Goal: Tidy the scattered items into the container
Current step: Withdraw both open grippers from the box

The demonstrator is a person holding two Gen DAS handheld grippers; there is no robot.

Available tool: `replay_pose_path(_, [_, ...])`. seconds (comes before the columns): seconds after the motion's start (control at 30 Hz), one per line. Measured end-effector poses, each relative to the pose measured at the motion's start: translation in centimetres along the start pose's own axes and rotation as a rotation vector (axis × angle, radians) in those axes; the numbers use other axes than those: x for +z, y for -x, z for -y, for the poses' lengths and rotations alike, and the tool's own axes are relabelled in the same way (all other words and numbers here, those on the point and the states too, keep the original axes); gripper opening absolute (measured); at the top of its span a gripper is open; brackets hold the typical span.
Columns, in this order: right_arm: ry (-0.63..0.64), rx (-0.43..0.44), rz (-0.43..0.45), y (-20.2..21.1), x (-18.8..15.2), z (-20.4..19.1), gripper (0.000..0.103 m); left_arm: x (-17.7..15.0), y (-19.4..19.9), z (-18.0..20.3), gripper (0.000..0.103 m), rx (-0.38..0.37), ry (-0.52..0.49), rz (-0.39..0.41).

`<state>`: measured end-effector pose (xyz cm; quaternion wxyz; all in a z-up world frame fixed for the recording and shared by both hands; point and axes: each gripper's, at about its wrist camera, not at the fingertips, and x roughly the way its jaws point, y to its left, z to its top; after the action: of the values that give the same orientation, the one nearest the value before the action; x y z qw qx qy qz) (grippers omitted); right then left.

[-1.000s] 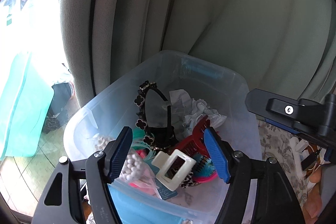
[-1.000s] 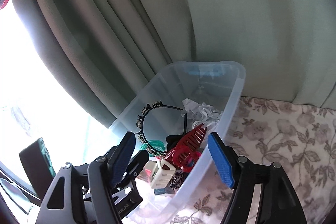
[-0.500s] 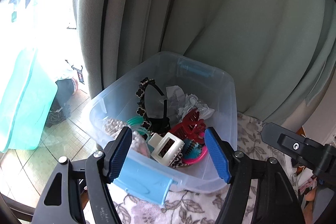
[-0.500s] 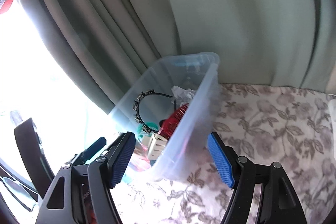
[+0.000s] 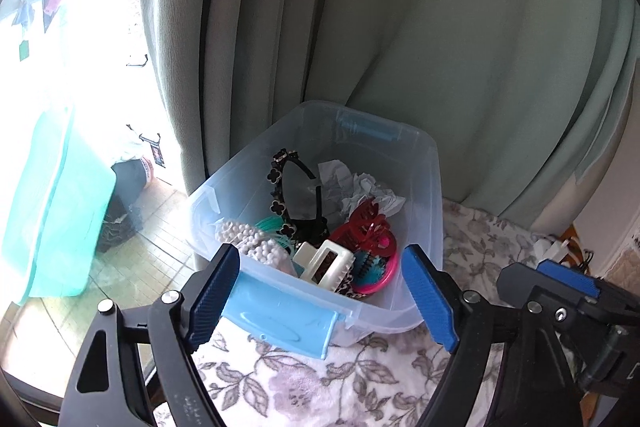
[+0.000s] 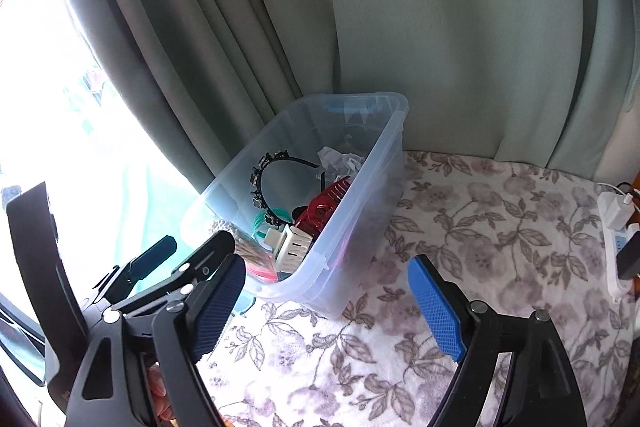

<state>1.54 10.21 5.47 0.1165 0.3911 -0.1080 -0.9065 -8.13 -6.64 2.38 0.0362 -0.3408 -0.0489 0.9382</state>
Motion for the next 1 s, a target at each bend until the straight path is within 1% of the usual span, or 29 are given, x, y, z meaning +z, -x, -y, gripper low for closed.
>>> replay_pose_path(0.1, [-0.020, 0.001, -0.012, -0.2, -0.2, 0.0, 0.086, -0.3, 0.2, 0.5, 0.084, 0.053, -0.052, 0.003])
replay_pose_path(0.17, [-0.015, -0.003, -0.018, -0.2, -0.3, -0.3, 0.086, -0.5, 0.3, 0.8, 0.084, 0.060, -0.074, 0.004])
replay_pose_path(0.27, [0.005, -0.024, -0.015, -0.1, -0.3, -0.6, 0.088, -0.5, 0.3, 0.8, 0.084, 0.064, -0.077, 0.002])
replay_pose_path(0.33, [0.000, -0.032, -0.007, 0.1, -0.2, -0.4, 0.095, -0.6, 0.2, 0.6, 0.084, 0.069, -0.071, -0.002])
replay_pose_path(0.37, [-0.003, -0.036, -0.002, 0.2, -0.2, -0.3, 0.103, -0.6, 0.2, 0.5, 0.084, 0.072, -0.068, -0.004])
replay_pose_path(0.43, [-0.010, -0.051, 0.015, 0.6, -0.1, -0.1, 0.103, -0.6, 0.1, 0.2, 0.084, 0.075, -0.062, -0.006])
replay_pose_path(0.53, [-0.023, -0.056, 0.015, 0.6, 0.0, 0.3, 0.103, -0.7, -0.1, -0.3, 0.084, 0.074, -0.042, -0.011])
replay_pose_path(0.73, [-0.005, -0.068, -0.008, -0.3, -0.1, 0.1, 0.103, -0.5, -0.1, -0.3, 0.084, 0.081, -0.037, -0.009])
replay_pose_path(0.9, [0.030, -0.085, -0.026, -0.9, -0.2, -0.7, 0.103, -0.5, -0.3, -0.6, 0.084, 0.056, -0.024, -0.022])
replay_pose_path(1.0, [0.032, -0.088, -0.035, -1.1, -0.1, -1.0, 0.103, -0.6, -0.4, -0.8, 0.084, 0.056, -0.012, -0.026])
